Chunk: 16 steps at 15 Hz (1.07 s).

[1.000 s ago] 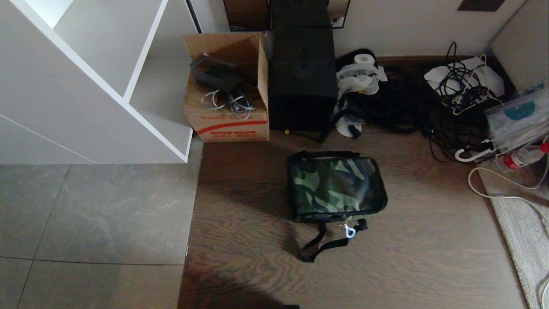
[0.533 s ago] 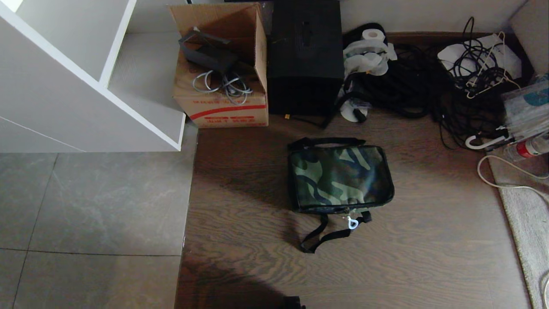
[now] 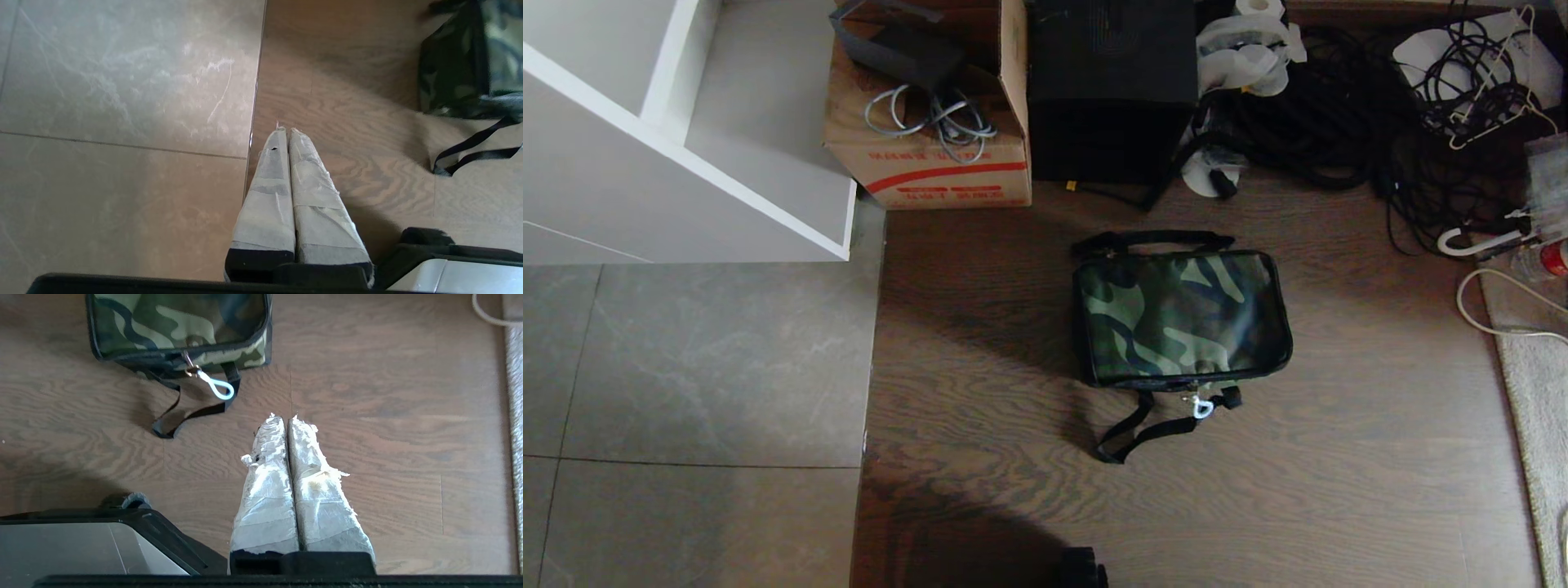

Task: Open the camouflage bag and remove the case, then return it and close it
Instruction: Open the top of the storage box

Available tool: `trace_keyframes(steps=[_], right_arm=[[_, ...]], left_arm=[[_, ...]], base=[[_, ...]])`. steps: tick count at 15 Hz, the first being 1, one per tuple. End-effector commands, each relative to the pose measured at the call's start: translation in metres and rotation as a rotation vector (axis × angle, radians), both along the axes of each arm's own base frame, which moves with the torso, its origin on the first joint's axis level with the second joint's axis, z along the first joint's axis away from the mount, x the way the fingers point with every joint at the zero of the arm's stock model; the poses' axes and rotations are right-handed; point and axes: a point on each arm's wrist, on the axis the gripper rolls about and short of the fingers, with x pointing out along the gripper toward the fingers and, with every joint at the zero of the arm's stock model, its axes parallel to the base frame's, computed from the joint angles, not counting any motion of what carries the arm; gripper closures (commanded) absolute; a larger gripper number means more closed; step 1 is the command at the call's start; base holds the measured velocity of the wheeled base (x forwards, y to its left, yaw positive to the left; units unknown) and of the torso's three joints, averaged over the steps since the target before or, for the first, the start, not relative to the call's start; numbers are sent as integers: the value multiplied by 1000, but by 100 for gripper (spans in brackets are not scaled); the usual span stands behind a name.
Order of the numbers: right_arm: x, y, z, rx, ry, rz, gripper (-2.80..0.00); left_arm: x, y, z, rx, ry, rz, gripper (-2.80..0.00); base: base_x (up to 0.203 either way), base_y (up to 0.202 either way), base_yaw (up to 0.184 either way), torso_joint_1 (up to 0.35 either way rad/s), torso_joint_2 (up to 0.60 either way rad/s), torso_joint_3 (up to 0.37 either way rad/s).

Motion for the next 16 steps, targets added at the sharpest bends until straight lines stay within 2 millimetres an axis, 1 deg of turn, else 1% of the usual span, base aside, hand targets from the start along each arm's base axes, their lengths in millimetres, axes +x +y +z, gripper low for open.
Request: trace_keyframes(steps=[1, 8, 9, 10, 11, 12, 13, 14, 16], right_arm=[[0, 0, 0, -4, -1, 2, 0], [0, 0, 0, -26, 5, 0, 0], [-2, 0, 5, -22, -6, 0, 0], [-5, 0, 14, -19, -14, 0, 0], [-10, 0, 26, -12, 18, 4, 0], [-15, 0, 41, 10, 76, 10, 0], [-16, 0, 55, 50, 147, 25, 0], [-9, 1, 67, 99, 249, 51, 0], [19, 4, 88, 182, 443, 130, 0]], left_arm=[[1, 0, -3, 1, 10, 1, 0], [1, 0, -3, 1, 10, 1, 0], [1, 0, -3, 1, 10, 1, 0], [1, 0, -3, 1, 10, 1, 0], [1, 0, -3, 1, 10, 1, 0], [1, 0, -3, 1, 10, 1, 0], [1, 0, -3, 1, 10, 1, 0], [1, 0, -3, 1, 9, 1, 0], [1, 0, -3, 1, 10, 1, 0]], base=[[0, 0, 0, 2, -2, -163], [0, 0, 0, 1, 1, -26], [0, 0, 0, 0, 0, 0], [0, 0, 0, 0, 0, 0], [0, 0, 0, 0, 0, 0], [0, 0, 0, 0, 0, 0], [0, 0, 0, 0, 0, 0], [0, 0, 0, 0, 0, 0], [0, 0, 0, 0, 0, 0]])
